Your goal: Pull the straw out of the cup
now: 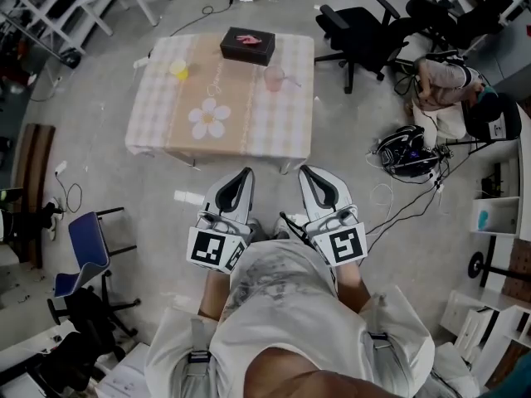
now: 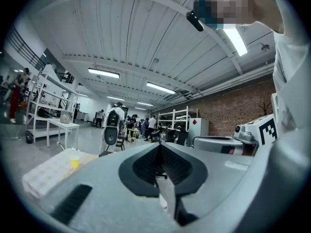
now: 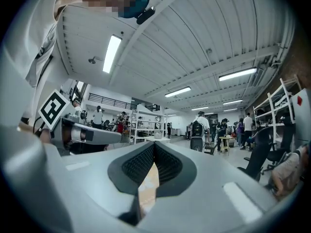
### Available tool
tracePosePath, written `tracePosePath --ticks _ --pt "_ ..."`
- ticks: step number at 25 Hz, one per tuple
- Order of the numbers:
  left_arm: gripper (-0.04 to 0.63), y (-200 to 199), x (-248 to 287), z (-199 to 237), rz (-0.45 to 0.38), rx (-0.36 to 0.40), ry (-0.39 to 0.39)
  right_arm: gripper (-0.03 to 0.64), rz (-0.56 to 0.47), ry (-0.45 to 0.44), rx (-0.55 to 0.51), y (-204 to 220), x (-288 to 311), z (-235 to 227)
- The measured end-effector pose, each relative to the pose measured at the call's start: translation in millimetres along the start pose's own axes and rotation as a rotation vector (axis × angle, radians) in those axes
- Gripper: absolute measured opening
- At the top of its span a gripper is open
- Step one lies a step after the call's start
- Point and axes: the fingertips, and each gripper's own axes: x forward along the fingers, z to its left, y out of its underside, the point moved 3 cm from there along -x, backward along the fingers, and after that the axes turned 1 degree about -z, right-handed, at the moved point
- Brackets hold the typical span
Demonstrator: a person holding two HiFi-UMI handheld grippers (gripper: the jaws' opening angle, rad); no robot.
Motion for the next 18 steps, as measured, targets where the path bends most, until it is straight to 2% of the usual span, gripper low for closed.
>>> tracePosePath --ticks 5,9,13,18 --pt "0.006 3 16 22 0.008 -0.010 0.002 0.011 0.017 0.003 -0.004 10 24 -8" --pt "0.006 9 35 43 0.019 -0.018 0.030 0.011 -0.007 0.037 0.006 13 49 -17" --pt "0.006 11 55 65 0.028 -0.024 0.066 0.011 0.047 0.065 0.006 27 70 -25" --pt "0.006 10 79 100 0.038 -0.033 0.108 0.011 0.063 0.099 -0.001 31 109 -34"
